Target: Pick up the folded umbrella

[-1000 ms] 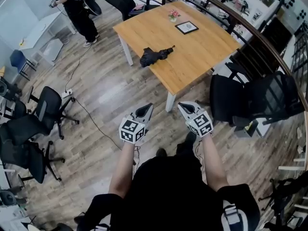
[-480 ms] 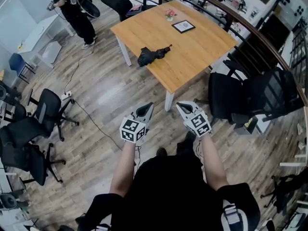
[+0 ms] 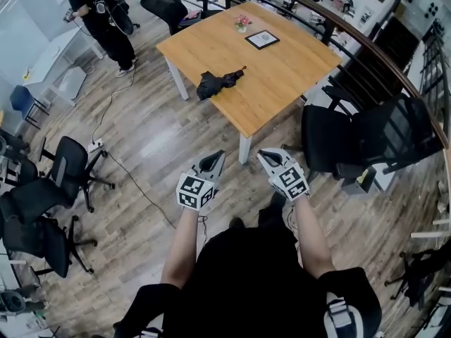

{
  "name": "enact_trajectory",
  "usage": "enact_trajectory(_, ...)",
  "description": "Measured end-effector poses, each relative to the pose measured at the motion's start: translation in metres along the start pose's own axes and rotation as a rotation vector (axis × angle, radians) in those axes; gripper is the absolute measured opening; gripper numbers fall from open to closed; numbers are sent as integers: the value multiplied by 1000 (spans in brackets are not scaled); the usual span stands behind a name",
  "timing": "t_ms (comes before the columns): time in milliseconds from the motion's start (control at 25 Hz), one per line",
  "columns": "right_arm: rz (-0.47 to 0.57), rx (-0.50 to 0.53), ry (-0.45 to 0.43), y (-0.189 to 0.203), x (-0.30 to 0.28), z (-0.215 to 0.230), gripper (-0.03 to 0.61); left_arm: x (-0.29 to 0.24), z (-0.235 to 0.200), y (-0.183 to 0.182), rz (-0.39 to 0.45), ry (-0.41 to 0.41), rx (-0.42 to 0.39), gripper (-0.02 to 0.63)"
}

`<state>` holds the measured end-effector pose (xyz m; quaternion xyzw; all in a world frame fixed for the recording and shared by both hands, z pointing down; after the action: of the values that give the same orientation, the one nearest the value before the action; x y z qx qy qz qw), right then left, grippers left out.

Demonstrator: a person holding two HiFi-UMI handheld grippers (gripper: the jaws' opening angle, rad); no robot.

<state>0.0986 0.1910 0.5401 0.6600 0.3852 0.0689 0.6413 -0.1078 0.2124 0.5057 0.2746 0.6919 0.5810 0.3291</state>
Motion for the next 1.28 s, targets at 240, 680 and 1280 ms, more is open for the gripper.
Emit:
enact_trajectory(240, 14, 5, 14, -1, 1, 0, 54, 0, 1, -2, 9, 25, 6, 44)
enact_trajectory(680, 50, 1, 44, -11, 2, 1, 224, -3, 1, -3, -1, 35, -30, 238)
enact_trajectory(1280, 51, -16, 73, -4, 4, -2, 278, -5, 0, 5, -20, 59, -22, 247)
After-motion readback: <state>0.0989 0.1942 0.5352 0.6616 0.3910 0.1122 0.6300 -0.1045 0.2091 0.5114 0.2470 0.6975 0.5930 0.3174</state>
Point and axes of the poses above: the fingertips, and each gripper's own axes: x backward along the fingers, z to its right, y out of its underside, the point moved 7 cm from there along x, backward along the fingers
